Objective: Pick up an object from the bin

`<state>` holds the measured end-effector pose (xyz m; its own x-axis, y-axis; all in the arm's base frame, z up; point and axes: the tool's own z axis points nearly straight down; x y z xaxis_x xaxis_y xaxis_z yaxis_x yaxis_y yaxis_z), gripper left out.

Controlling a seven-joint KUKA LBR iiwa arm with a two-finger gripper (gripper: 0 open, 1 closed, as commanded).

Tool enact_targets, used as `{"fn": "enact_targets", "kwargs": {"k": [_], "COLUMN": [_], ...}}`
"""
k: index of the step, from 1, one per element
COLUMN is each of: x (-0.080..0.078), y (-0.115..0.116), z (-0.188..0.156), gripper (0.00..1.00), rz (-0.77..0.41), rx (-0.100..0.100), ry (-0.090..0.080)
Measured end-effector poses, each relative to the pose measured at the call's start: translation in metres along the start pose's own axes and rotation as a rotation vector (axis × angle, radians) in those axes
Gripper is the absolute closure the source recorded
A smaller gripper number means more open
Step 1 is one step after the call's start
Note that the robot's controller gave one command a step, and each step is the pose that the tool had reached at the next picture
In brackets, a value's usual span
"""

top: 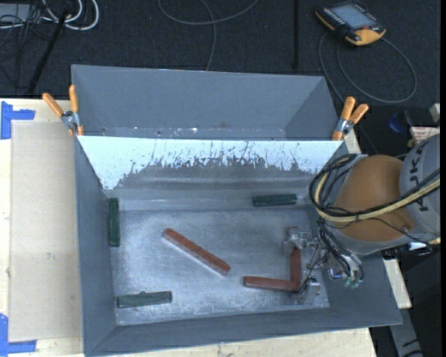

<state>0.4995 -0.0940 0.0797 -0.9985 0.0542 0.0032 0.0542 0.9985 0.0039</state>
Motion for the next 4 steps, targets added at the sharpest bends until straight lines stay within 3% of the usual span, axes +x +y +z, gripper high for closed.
{"fn": "enact_targets", "kwargs": {"k": [1, 2, 3, 4], "x": [0.021, 0.021, -0.036, -0.035], "y": [0.057, 0.057, 0.111, 0.112], "z": [0.011, 0.011, -0.137, -0.136], "gripper": [1.00, 1.00, 1.00, 0.00], "rz": [-0.218, -0.218, -0.303, -0.304], "rx": [0.003, 0.003, 0.004, 0.004], "ry": [0.000, 0.000, -0.005, -0.003]}}
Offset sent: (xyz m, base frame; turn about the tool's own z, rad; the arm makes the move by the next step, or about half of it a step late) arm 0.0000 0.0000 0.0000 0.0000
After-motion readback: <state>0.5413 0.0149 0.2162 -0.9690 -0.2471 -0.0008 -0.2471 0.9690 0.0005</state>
